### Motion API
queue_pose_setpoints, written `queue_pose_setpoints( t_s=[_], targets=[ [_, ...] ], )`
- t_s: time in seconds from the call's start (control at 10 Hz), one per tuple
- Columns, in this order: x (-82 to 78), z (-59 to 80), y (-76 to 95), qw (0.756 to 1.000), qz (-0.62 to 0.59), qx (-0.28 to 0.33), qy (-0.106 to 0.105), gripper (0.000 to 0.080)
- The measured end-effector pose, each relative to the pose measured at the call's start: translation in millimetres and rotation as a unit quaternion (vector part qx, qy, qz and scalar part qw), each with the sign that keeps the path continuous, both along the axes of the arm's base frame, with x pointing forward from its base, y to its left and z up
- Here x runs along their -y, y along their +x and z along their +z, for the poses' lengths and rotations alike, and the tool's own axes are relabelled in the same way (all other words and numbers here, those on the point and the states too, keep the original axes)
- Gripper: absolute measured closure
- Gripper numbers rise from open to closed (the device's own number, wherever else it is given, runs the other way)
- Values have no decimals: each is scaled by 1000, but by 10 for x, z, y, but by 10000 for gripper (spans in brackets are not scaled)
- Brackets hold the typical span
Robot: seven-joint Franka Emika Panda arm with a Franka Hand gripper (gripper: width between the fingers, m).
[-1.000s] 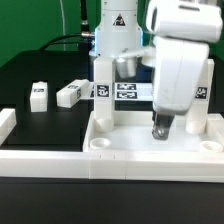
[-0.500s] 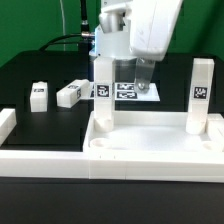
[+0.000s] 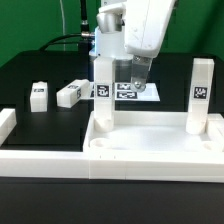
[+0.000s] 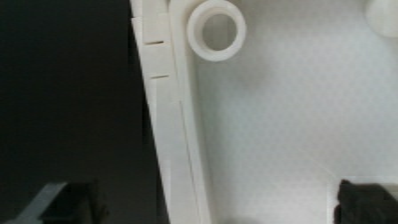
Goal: Assemble desk
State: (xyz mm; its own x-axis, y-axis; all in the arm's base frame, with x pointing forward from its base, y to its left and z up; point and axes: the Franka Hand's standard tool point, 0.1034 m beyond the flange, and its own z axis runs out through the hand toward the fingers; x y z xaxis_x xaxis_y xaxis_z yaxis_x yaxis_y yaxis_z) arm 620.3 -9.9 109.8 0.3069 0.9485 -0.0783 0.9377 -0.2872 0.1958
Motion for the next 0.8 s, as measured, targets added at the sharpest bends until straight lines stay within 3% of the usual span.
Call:
queue_pose_setpoints(
  t_s=[0.1, 0.3, 0.7, 0.8],
  targets=[
    [121, -16, -77, 997, -67, -24, 8, 151],
    [275, 68, -52, 992, -128, -17, 15, 151],
    [241, 54, -56, 968, -250, -2, 35, 151],
    [334, 114, -100, 956, -287, -16, 48, 151]
  ],
)
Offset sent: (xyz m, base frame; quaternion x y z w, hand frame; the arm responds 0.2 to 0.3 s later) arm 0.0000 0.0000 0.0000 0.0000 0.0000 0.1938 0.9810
